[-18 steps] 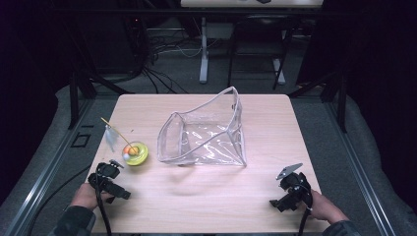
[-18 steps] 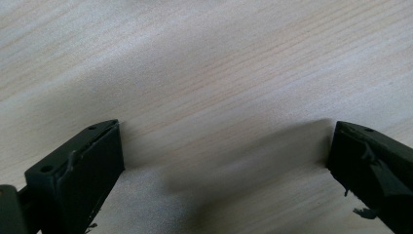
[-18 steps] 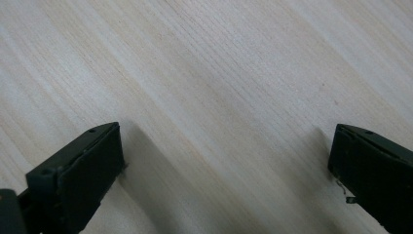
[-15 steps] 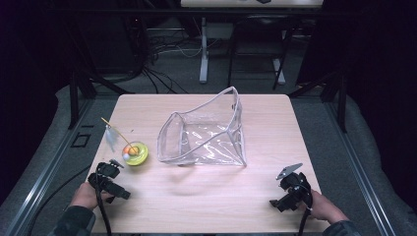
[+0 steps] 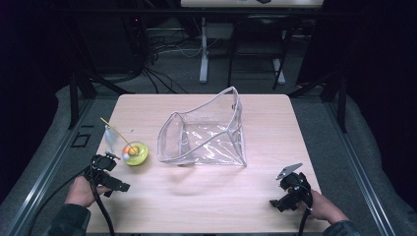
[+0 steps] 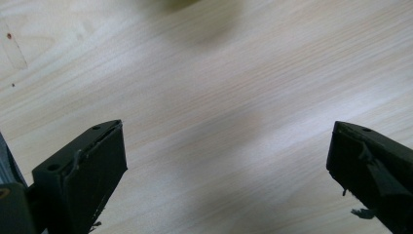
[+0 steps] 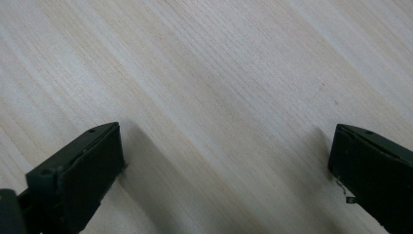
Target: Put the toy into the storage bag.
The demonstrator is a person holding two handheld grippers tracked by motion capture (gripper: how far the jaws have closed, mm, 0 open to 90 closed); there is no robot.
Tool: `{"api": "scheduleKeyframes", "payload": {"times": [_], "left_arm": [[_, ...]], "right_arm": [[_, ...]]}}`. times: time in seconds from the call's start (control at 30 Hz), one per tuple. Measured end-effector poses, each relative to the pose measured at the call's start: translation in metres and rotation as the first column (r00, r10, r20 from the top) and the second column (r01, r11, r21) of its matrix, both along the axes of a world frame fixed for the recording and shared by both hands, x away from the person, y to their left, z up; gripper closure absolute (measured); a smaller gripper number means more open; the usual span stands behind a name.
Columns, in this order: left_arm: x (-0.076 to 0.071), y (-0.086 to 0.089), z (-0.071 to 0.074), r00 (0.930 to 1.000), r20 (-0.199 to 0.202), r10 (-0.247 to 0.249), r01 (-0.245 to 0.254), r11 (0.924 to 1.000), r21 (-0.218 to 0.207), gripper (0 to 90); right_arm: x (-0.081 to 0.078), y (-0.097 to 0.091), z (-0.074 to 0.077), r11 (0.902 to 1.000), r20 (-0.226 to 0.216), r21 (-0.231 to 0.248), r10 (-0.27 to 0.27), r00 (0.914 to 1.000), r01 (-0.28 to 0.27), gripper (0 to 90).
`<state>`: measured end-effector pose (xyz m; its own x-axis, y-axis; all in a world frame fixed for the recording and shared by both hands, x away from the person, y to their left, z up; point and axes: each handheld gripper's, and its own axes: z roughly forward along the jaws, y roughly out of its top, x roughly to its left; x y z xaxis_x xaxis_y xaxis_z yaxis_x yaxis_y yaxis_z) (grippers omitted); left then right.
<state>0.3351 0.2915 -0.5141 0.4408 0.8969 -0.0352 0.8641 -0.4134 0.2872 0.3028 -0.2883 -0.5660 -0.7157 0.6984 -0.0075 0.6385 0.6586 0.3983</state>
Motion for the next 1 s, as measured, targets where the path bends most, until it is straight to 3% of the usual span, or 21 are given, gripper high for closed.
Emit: {"api": "scheduleKeyframes", "payload": {"times": [0.2,0.23,0.37,0.47,0.63,1.0], "left_arm": [[0.002,0.000,0.012,0.9998,0.018,-0.009,0.010,0.9985,-0.055,0.2],[0.002,0.000,0.018,0.9994,0.034,0.001,0.002,0.9954,-0.096,0.2],[0.004,0.001,0.026,0.9986,0.053,0.002,0.006,0.9899,-0.142,0.2],[0.006,0.002,0.037,0.9975,0.071,-0.004,0.018,0.9791,-0.203,0.2],[0.009,0.001,0.048,0.9964,0.084,-0.012,0.032,0.9724,-0.231,0.1],[0.021,0.000,0.073,0.9939,0.108,-0.022,0.045,0.9751,-0.217,0.2]], "right_arm": [[0.000,0.000,0.000,1.0000,-0.005,0.003,0.001,1.0000,-0.001,0.0],[0.000,0.000,0.000,1.0000,-0.007,0.002,-0.001,1.0000,0.001,0.0],[0.000,0.000,0.000,1.0000,-0.006,0.002,-0.005,1.0000,0.005,0.0],[0.000,0.000,0.000,1.0000,-0.006,0.001,-0.006,1.0000,0.006,0.0],[-0.001,0.000,0.000,1.0000,-0.004,0.003,-0.008,1.0000,0.008,0.0],[-0.001,0.000,0.000,1.0000,-0.007,-0.003,-0.008,0.9999,0.008,0.0]]}}
